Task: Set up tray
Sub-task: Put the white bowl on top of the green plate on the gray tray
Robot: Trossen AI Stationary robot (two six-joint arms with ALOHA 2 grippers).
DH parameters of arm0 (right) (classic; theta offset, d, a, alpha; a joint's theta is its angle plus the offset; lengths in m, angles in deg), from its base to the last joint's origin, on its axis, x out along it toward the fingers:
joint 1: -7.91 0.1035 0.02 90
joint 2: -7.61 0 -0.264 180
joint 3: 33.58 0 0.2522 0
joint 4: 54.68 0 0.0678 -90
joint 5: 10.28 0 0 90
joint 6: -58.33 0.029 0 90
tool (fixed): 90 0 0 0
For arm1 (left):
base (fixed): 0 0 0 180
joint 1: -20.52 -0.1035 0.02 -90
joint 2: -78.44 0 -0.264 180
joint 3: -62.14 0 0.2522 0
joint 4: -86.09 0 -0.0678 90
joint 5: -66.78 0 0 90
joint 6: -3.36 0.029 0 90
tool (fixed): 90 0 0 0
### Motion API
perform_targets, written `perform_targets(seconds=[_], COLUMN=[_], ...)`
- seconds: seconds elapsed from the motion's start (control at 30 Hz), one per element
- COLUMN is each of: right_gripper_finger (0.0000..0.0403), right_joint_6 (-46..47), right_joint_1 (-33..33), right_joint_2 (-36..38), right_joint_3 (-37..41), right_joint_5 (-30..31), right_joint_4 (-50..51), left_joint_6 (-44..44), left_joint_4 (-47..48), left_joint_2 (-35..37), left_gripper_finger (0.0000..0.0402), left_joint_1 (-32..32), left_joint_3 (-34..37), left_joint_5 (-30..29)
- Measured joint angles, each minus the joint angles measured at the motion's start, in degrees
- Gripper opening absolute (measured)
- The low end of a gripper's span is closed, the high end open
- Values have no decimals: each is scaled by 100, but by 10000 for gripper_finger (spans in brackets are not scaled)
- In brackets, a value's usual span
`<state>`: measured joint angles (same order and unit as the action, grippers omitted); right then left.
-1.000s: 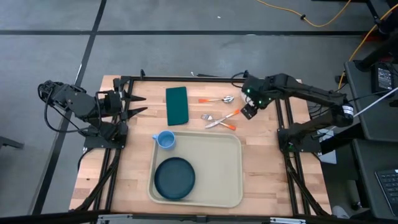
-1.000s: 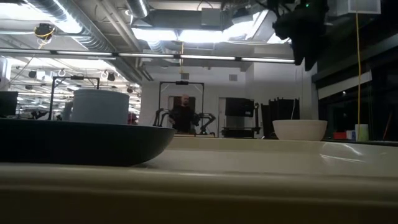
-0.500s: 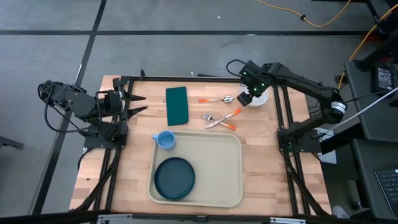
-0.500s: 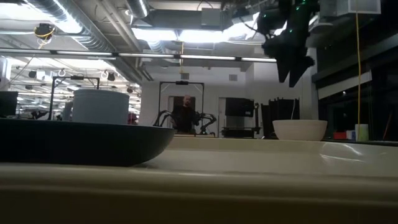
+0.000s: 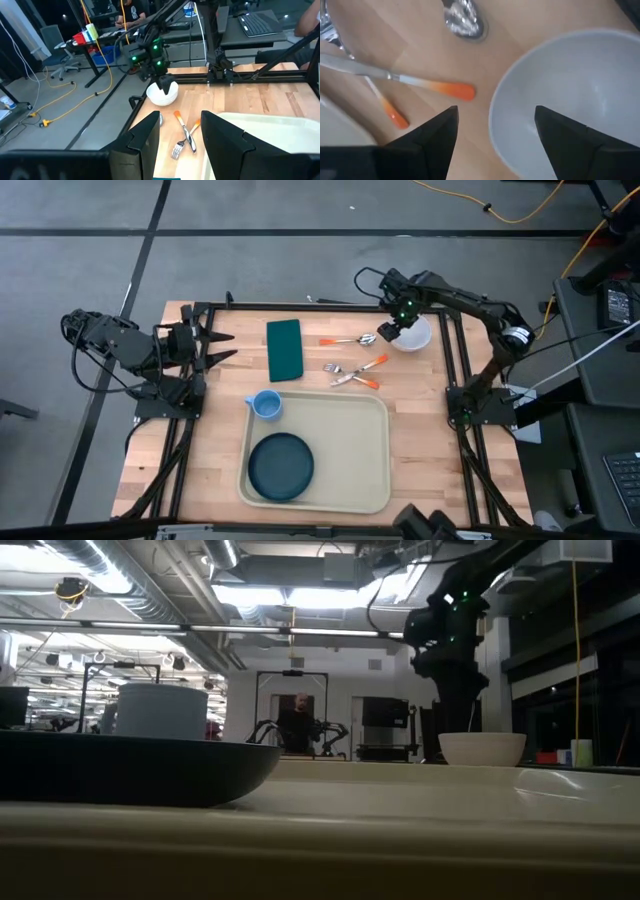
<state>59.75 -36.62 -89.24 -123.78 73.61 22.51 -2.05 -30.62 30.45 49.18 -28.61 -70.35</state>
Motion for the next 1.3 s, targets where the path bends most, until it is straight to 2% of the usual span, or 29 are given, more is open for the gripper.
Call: perform_targets(seconds=[0.23,0.53,0.67,0.8,0.9,1.07,1.1,1.3], right_gripper_finger=[268,267,250,210,164,37,22,10], right_joint_6=[-322,-344,-329,-328,-284,-156,-192,-206], right_joint_1=[-46,-123,-118,-118,-123,-119,-118,-109], right_joint_2=[-306,-679,-779,-894,-977,-996,-976,-986], right_joint_3=[0,-2,-2,-2,-2,-8,-11,-176], right_joint_5=[-259,-148,-57,-74,-81,-81,-4,381], right_joint_4=[-110,-153,-161,-159,-156,-117,-104,145], left_joint_6=[-2,-138,-138,-138,-139,-155,-155,-231], left_joint_4=[1,-1,0,-1,-1,-1,-1,-1], left_joint_2=[0,0,0,0,-1,0,0,0], left_gripper_finger=[139,139,139,139,139,139,139,139], left_joint_1=[1,-1,-1,-1,-1,-1,0,-1], left_joint_3=[0,0,0,0,0,0,0,0], left_joint_5=[-185,-542,-707,-740,-742,-744,-744,-746])
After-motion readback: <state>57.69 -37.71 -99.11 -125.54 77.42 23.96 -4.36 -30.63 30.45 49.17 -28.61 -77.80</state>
